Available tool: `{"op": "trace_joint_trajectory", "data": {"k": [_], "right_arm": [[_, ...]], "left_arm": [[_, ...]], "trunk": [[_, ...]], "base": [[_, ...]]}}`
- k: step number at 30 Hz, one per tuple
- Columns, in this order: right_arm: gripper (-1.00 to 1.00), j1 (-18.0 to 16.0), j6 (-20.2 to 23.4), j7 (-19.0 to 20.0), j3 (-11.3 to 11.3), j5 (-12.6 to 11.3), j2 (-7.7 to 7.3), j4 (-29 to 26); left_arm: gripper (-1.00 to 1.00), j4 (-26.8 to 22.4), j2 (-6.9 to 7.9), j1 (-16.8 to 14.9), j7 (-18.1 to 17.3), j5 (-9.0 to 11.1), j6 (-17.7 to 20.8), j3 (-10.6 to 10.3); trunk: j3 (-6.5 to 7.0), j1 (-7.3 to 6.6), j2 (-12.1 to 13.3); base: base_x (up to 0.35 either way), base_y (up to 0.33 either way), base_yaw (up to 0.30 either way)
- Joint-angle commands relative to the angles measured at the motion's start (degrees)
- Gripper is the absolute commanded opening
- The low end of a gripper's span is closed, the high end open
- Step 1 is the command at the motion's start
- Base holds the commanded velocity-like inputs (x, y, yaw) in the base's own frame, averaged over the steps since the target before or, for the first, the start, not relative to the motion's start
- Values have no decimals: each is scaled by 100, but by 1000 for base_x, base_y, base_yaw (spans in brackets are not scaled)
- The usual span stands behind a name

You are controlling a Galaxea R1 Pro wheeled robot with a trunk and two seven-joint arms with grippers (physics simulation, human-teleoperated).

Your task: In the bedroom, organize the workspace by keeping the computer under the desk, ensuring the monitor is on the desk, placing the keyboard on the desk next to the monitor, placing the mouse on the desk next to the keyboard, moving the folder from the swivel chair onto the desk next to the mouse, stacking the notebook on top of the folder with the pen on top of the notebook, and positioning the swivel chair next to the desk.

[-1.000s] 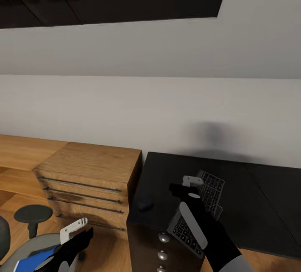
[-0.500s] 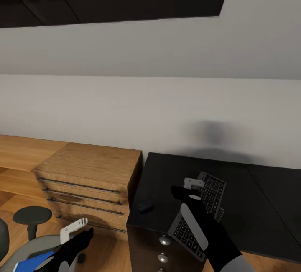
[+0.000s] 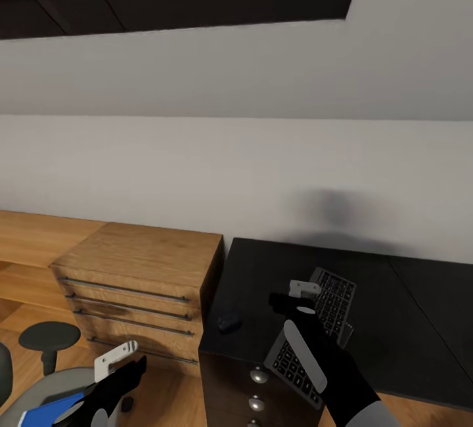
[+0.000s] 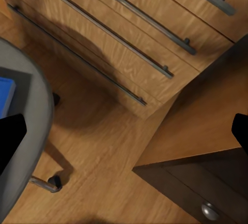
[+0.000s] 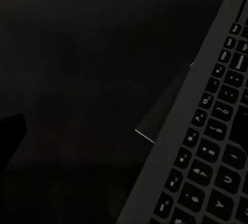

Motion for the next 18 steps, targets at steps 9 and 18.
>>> {"op": "trace_joint_trajectory", "data": {"k": [9, 18], "right_arm": [[100, -6, 13, -63, -13, -56, -2, 55], [100, -6, 13, -61, -11, -47, -10, 55]], "left_arm": [[100, -4, -3, -1, 43, 61, 26, -1], [100, -4, -3, -1, 42, 61, 26, -8]], "trunk": [[-168, 199, -366], [-329, 397, -727]], "base": [[0, 0, 0], [0, 0, 0]]}}
